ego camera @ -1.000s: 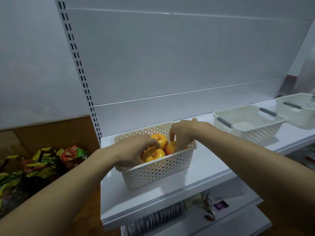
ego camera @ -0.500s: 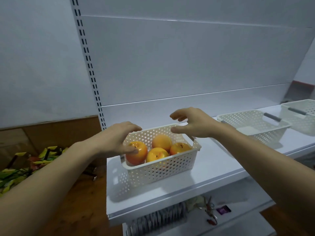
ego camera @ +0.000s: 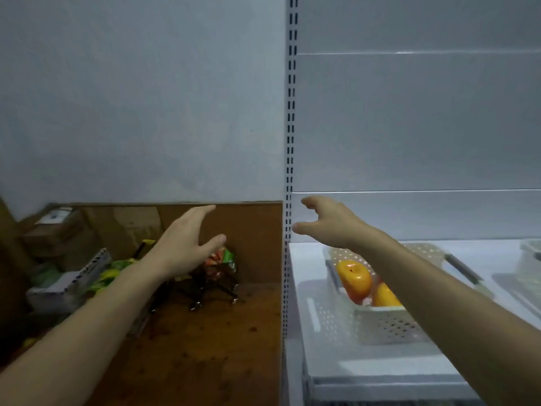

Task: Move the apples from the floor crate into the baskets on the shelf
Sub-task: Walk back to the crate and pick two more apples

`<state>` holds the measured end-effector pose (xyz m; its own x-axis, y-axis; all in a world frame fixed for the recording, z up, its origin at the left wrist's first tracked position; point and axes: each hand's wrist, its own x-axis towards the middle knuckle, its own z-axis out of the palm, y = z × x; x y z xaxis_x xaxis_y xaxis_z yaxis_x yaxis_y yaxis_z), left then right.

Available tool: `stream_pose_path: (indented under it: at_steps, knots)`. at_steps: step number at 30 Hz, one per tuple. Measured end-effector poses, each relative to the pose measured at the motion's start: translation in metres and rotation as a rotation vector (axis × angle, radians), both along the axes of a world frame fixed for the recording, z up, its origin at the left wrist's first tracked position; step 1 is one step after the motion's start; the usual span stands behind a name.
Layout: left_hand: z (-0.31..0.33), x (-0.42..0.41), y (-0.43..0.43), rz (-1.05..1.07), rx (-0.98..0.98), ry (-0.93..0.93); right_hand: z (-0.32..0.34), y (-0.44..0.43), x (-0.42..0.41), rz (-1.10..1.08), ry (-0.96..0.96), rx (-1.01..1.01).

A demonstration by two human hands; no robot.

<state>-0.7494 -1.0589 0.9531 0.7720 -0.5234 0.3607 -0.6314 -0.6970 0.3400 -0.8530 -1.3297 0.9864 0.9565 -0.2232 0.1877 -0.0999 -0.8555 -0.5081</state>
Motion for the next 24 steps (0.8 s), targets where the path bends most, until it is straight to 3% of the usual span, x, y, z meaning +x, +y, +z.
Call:
stream_pose_path:
  at_steps: [16,24]
  knots:
    - [0.025,0.080,0.356,0.354,0.040,-0.079,0.003,0.313,0.193,0.553,-0.079,-0.130]
    - [0.004,0.084,0.455,0.549,-0.063,-0.125,-0.024,0.433,0.255,0.707,-0.198,-0.051]
